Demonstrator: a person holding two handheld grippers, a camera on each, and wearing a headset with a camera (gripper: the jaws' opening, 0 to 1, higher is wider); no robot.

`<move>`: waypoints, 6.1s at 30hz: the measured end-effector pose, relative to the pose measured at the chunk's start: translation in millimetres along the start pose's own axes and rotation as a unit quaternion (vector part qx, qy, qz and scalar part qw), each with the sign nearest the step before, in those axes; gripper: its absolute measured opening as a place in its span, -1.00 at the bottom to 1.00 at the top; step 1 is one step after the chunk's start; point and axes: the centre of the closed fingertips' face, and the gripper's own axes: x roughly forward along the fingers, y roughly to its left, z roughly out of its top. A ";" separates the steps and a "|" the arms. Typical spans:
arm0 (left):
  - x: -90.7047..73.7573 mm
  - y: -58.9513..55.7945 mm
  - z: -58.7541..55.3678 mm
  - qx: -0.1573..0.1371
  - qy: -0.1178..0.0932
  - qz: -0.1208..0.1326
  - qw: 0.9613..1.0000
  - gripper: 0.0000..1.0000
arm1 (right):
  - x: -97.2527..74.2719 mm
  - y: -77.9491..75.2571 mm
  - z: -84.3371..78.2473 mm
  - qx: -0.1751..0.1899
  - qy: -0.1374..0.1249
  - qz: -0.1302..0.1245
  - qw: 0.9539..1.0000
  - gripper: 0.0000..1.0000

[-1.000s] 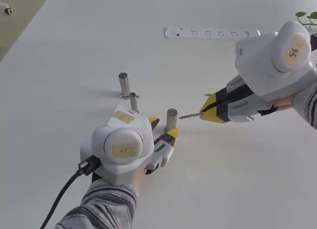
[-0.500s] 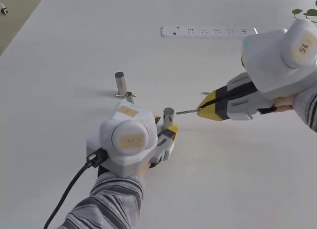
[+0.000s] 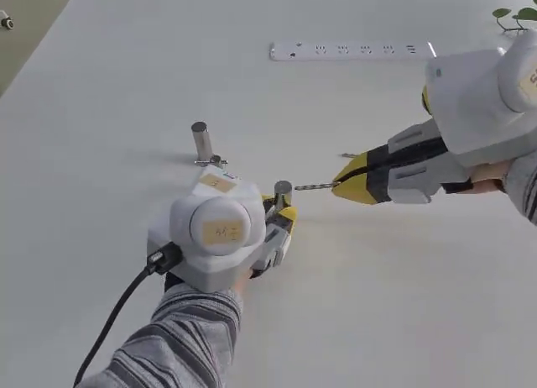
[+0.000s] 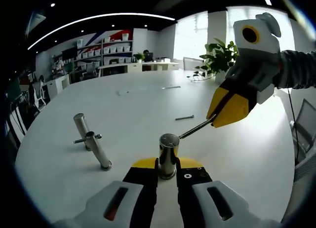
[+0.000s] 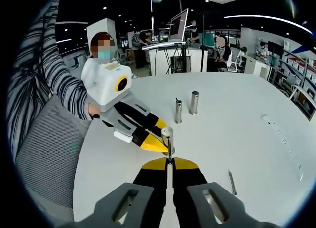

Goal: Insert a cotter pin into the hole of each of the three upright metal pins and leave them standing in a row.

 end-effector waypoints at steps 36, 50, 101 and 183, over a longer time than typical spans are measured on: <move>1.6 -3.0 -1.5 0.041 0.010 -0.040 0.998 -0.81 | 21.4 5.8 -5.3 -0.050 0.012 0.013 0.999 -1.00; 1.8 -3.8 -2.3 0.038 0.011 -0.032 0.999 -0.81 | 26.0 9.0 1.3 -0.114 0.039 0.009 0.993 -1.00; 3.9 -2.5 -5.7 -0.022 0.013 0.010 1.000 -0.80 | 43.8 5.5 8.5 -0.092 0.049 -0.018 0.994 -0.85; -60.0 20.5 12.2 -0.024 -0.019 -0.014 0.999 0.72 | 58.6 5.8 21.5 0.036 0.008 -0.015 0.999 -0.84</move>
